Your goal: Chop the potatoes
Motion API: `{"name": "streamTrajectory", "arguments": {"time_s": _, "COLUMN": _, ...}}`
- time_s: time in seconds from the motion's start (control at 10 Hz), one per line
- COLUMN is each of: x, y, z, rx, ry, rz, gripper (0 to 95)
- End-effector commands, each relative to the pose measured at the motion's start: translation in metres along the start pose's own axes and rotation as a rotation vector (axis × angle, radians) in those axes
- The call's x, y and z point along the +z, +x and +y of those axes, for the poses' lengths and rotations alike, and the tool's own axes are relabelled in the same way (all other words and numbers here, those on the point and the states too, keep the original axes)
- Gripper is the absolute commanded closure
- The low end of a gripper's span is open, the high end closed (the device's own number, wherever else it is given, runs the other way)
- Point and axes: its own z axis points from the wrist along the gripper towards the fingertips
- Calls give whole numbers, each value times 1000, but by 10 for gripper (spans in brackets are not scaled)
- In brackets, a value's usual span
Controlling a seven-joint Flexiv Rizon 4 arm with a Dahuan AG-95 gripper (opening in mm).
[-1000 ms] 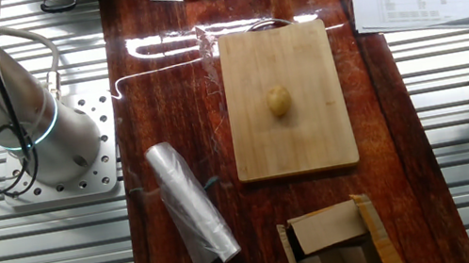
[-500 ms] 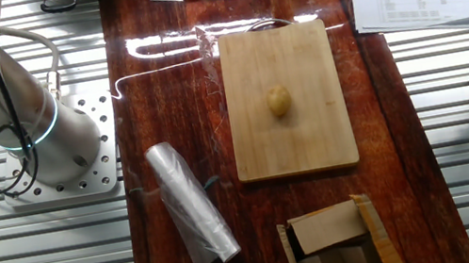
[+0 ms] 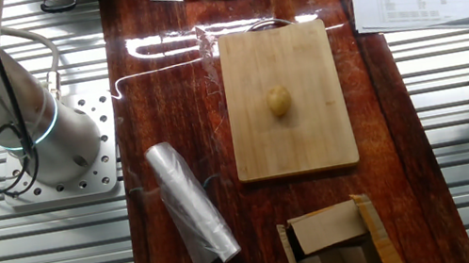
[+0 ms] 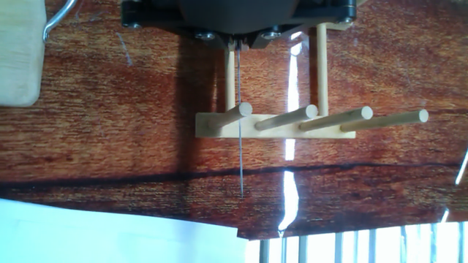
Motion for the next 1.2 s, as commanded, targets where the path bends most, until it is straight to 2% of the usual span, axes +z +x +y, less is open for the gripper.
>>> {"name": "streamTrajectory", "arguments": {"time_s": 0.1, "x": 1, "y": 0, "z": -1, "rx": -9, "ry": 6, "rz": -8, "gripper": 760}}
{"name": "streamTrajectory", "arguments": {"time_s": 0.7, "x": 3, "y": 0, "z": 0, "rx": -22, "ry": 28, "rz": -9, "gripper": 760}}
{"name": "streamTrajectory", "arguments": {"time_s": 1.1, "x": 7, "y": 8, "z": 1, "rx": -15, "ry": 30, "rz": -22, "gripper": 760}}
{"name": "streamTrajectory", "arguments": {"time_s": 1.2, "x": 7, "y": 8, "z": 1, "rx": -14, "ry": 32, "rz": -21, "gripper": 950}}
